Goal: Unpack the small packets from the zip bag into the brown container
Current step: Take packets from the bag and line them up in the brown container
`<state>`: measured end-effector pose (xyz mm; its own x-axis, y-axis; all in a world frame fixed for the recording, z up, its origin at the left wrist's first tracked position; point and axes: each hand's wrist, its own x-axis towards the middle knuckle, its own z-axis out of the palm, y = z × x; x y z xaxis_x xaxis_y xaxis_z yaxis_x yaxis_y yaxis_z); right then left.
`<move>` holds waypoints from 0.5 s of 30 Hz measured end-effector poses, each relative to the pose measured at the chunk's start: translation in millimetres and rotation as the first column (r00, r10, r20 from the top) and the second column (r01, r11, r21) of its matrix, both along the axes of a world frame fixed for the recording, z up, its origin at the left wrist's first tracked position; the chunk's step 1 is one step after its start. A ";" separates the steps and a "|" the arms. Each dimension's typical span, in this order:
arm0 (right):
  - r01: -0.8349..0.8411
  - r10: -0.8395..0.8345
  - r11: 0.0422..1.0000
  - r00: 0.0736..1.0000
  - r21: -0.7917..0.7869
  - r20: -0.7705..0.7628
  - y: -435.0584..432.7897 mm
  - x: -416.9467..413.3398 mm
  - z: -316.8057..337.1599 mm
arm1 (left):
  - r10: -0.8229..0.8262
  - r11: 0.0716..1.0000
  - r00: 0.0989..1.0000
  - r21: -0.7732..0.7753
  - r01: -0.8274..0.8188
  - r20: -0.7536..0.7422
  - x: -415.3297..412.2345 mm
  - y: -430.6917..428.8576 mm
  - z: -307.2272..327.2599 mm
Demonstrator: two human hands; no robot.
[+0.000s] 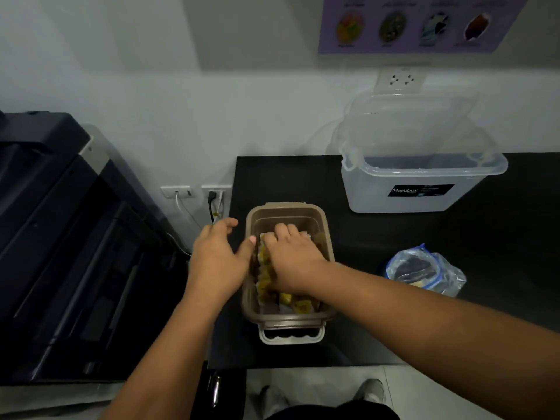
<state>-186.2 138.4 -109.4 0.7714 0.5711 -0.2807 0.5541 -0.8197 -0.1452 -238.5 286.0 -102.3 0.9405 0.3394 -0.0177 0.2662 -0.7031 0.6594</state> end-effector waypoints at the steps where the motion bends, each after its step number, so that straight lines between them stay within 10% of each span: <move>1: 0.008 -0.005 0.996 0.999 0.083 -0.032 -8.4 -0.4 11.8 | 0.006 1.000 0.999 0.021 -0.007 0.035 0.1 -2.2 5.2; 8: 0.205 -0.214 0.795 0.976 0.571 -0.053 -123.4 2.6 61.5 | -0.069 0.997 0.973 -0.023 0.076 0.222 7.7 -76.4 41.1; 15: 0.397 -0.345 0.873 0.913 0.283 -0.215 -249.2 20.0 29.9 | -0.354 0.927 0.918 -0.063 0.369 0.179 24.6 -195.9 29.8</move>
<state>-166.2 -110.8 -79.5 0.9060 0.3287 -0.2668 0.1676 -0.8573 -0.4868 -213.8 90.0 -72.4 0.9914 -0.0200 0.1293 -0.1098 -0.6642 0.7394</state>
